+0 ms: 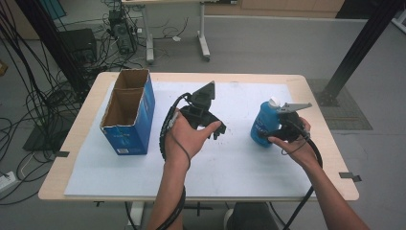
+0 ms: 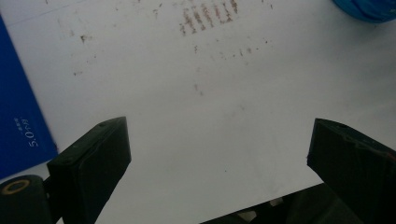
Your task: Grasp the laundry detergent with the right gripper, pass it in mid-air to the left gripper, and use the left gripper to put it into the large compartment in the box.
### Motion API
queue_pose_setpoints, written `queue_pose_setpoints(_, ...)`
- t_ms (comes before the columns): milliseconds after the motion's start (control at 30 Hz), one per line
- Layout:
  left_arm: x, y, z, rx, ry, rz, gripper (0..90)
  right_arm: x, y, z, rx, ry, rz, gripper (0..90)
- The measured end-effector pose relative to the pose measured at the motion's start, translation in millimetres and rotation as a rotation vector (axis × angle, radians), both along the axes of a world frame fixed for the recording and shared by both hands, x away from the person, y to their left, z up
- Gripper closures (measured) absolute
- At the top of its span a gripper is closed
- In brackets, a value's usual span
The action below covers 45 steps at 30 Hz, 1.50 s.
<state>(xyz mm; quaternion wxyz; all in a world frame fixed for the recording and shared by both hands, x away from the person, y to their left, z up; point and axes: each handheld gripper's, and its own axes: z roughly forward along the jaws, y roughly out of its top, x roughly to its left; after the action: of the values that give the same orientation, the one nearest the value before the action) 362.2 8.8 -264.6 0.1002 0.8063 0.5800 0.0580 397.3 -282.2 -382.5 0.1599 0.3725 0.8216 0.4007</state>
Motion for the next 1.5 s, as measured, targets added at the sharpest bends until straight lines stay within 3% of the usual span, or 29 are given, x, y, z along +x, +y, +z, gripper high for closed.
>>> queue_pose_setpoints(1500,1.2,-1.4,2.0,0.006,-0.001,-0.008,6.5,0.1,-0.7,0.0,-0.002,0.001,0.000,3.3)
